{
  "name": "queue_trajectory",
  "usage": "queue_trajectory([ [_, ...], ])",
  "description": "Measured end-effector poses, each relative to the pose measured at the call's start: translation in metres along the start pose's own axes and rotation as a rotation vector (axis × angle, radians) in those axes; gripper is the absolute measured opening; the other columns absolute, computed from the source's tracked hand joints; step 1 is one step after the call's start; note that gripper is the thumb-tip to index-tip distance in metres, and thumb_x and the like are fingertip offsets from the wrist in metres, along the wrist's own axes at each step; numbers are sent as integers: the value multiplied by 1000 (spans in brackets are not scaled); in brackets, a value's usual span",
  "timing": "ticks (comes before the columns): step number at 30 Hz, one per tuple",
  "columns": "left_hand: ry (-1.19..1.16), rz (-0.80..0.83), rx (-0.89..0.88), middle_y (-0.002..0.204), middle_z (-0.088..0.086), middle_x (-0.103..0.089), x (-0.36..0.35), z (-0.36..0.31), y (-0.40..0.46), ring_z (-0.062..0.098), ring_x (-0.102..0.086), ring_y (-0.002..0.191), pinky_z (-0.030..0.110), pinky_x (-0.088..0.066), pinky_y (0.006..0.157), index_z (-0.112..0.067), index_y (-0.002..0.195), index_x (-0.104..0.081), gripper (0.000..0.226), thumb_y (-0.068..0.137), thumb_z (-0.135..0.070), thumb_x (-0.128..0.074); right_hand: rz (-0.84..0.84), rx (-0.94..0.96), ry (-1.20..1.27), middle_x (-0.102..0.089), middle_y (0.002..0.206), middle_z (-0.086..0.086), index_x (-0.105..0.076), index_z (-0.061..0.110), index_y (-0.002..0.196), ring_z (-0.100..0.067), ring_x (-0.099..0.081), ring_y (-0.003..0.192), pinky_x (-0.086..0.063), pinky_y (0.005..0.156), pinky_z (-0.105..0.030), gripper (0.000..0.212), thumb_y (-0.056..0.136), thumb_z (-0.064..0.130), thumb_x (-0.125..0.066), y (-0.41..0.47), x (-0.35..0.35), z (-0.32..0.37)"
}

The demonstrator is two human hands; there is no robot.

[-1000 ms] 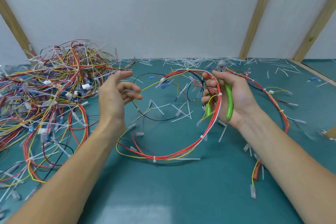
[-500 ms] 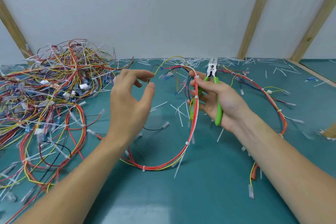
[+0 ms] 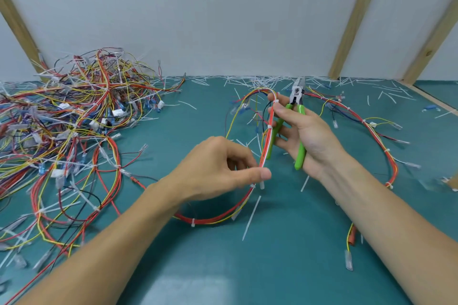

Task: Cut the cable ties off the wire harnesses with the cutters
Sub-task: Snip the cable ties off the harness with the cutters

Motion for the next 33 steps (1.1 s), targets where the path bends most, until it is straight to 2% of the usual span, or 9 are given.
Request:
queue_trajectory([
  [5,-88,86,-8,62,-3,-63,-2,2,-1,8,-50,60,27,-43,62,-20,75,-73,21,86,-38,-78,-118,-2,43,-60,81,8,-72,21,115,-10,-57,68,-55,59,-27,19,97,18,-67,4,12,5],
  [8,-81,-58,-4,61,-10,-61,3,6,3,3,-49,60,11,-37,64,-21,77,-73,17,90,-31,-74,-205,24,-57,-67,78,7,-73,21,105,-12,-58,68,-58,60,-31,9,98,23,-67,5,15,7],
  [12,-141,-369,57,64,-12,-58,19,20,7,3,-47,62,15,-37,63,-18,78,-70,18,94,-26,-68,-294,178,-572,-70,75,6,-70,18,92,-14,-58,63,-53,64,-36,28,103,40,-57,5,17,11],
  [14,-185,-473,82,66,-14,-56,27,27,7,2,-47,63,15,-37,64,-18,81,-68,19,98,-24,-64,-265,195,-956,-72,80,5,-68,19,92,-22,-63,73,-52,74,-39,34,101,48,-52,3,15,9],
  [17,-221,-562,106,75,-8,-66,36,32,6,4,-57,72,15,-43,73,-17,84,-69,19,100,-24,-61,-233,127,-1491,-65,90,3,-60,26,95,-29,-55,84,-42,70,-38,30,97,55,-50,-4,12,-1],
  [21,-208,-552,108,78,-13,-72,38,30,6,-4,-64,84,9,-43,83,-22,86,-70,17,100,-22,-60,-127,150,-1827,-61,100,0,-62,23,100,-26,-53,98,-34,68,-35,35,92,56,-57,-12,6,-10],
  [27,-317,-432,104,88,-4,-75,32,27,7,4,-66,93,11,-43,82,-13,109,-65,15,98,-4,-59,27,108,-1733,-59,102,7,-62,31,99,-20,-55,106,-45,75,-36,33,84,59,-67,-16,0,-13],
  [30,-356,-386,95,85,-1,-74,29,24,7,8,-67,87,14,-44,81,-10,116,-63,20,99,-1,-57,121,124,-1667,-58,104,11,-60,34,103,-15,-54,105,-48,83,-37,39,79,64,-71,-17,-7,-17],
  [33,-420,-384,72,82,3,-73,26,21,5,19,-72,73,20,-51,68,-15,122,-62,25,101,-4,-54,151,133,-1581,-59,104,18,-62,38,110,-9,-57,100,-48,86,-35,43,77,64,-73,-19,-11,-19],
])
Point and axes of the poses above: each hand's wrist, its own y-axis towards the middle knuckle, its own x-axis out of the back of the hand, z = x × y, the point moved 3 cm from there along y, towards the middle knuckle
